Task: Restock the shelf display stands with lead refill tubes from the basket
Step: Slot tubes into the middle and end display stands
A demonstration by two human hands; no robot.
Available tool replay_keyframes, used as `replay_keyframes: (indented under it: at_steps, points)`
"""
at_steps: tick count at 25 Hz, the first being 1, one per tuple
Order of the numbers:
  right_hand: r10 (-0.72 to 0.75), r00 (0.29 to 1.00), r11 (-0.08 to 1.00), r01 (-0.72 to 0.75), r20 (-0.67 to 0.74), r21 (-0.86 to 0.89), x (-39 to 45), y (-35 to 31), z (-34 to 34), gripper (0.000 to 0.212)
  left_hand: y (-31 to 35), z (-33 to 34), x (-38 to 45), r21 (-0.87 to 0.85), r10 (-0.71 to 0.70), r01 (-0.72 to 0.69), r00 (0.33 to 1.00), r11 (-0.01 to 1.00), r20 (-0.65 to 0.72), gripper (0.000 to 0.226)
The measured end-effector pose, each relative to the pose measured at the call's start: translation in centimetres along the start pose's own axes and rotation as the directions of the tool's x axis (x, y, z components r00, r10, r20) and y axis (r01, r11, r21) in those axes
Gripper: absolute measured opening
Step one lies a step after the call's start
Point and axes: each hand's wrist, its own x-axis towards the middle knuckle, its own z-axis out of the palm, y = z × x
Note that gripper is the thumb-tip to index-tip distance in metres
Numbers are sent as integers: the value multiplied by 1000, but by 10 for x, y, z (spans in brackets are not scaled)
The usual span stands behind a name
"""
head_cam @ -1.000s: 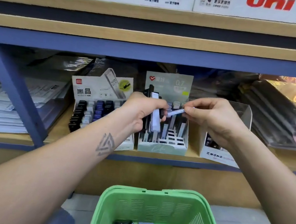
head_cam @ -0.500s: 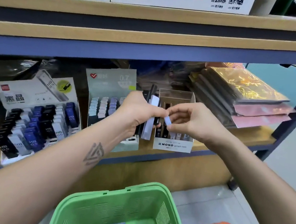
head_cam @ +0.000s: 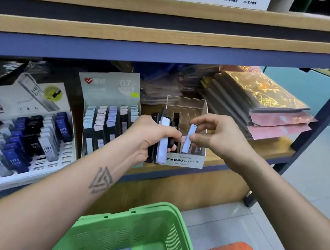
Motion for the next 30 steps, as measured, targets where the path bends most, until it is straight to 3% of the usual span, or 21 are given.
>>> replay_keyframes:
  at_steps: [6, 11, 16, 19, 24, 30]
  points:
    - [-18, 998, 989, 8, 63, 149, 6, 8, -9, 19, -7, 9, 3, -18, -82, 85, 991, 996, 107, 34]
    - [85, 995, 967, -93, 44, 236, 8, 12, -13, 17, -11, 16, 6, -4, -3, 3, 1000, 1000, 17, 41]
    - [118, 990, 991, -111, -81, 79, 14, 10, -19, 15, -14, 22, 7, -25, -9, 9, 1000, 1000, -4, 37]
    - [25, 985, 976, -61, -171, -209, 19, 16, -34, 13, -11, 18, 7, -69, -30, 30, 1000, 997, 8, 36]
    - [-68, 994, 804, 4, -86, -595, 17, 31, -17, 14, -15, 13, 7, -75, -52, 51, 999, 996, -13, 41]
    - [-105, 992, 728, 25, -75, -686, 21, 38, -13, 18, -19, 10, 8, -82, -66, 65, 998, 994, -2, 37]
